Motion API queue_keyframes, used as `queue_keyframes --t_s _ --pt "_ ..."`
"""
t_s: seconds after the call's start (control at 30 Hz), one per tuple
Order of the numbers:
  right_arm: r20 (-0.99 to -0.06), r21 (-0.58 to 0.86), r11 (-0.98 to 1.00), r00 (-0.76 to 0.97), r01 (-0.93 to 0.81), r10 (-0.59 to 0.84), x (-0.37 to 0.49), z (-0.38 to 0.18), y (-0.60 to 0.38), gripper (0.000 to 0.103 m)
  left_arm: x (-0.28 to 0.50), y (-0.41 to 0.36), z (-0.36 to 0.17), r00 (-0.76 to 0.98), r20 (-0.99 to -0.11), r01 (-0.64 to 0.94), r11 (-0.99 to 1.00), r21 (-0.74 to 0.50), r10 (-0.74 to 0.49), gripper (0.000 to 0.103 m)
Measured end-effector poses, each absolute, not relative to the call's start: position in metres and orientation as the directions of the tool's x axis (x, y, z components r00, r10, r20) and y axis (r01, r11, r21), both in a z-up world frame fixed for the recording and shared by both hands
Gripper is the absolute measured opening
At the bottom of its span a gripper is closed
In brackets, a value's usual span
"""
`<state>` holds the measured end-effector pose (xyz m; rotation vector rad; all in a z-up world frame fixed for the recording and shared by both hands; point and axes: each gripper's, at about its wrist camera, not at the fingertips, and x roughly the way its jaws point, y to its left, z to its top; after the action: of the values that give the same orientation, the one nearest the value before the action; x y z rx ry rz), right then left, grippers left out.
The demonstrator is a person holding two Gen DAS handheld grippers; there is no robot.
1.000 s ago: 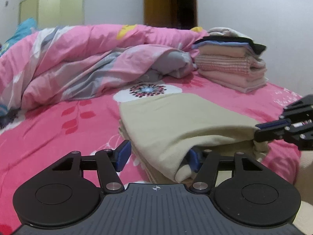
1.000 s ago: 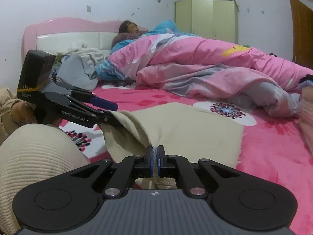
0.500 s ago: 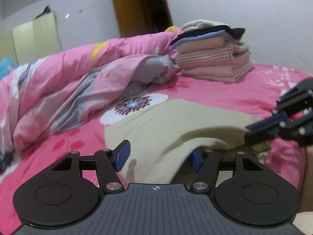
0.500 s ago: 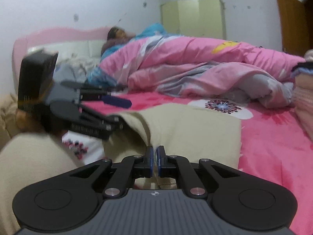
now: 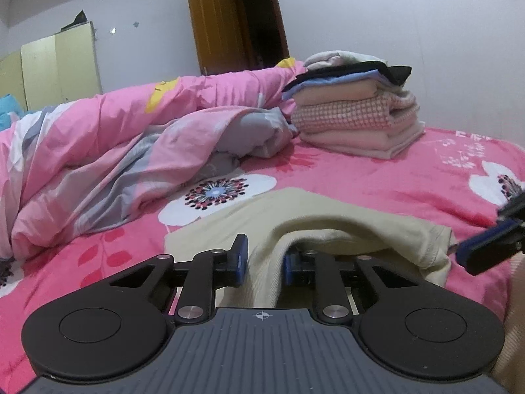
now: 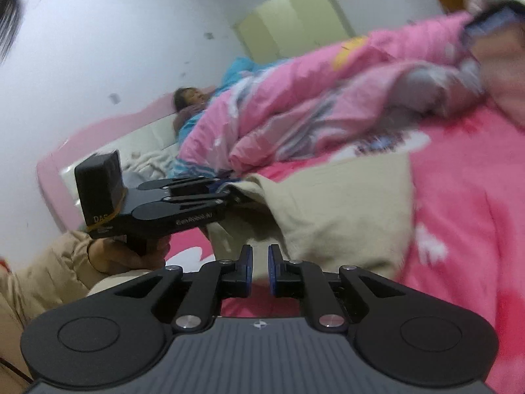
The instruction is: Fold clothes
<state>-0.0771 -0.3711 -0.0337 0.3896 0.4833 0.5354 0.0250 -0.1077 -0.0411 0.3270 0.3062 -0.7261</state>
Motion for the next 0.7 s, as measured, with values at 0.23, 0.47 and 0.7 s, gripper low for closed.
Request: queue_keyframes --t_s 0.23,0.47,0.7 --pt "-0.519 0.484 0.837 0.686 -0.256 0.510 -0.055 -0.065 -0.349 0.011 0.022 -0.107 -0.039 0.710 -0.363 0.689 0.701 0.182 -0.604 0.021" --pt "-0.413 0.511 0.805 0.736 -0.301 0.537 -0.049 -0.061 -0.339 0.011 0.022 -0.104 -0.037 0.711 -0.343 0.689 0.705 0.168 -0.614 0.021" --pt "-0.367 0.473 0.784 0.719 -0.402 0.590 -0.061 -0.041 -0.341 0.011 0.021 -0.103 -0.037 0.717 -0.324 0.684 0.711 0.161 -0.617 0.021"
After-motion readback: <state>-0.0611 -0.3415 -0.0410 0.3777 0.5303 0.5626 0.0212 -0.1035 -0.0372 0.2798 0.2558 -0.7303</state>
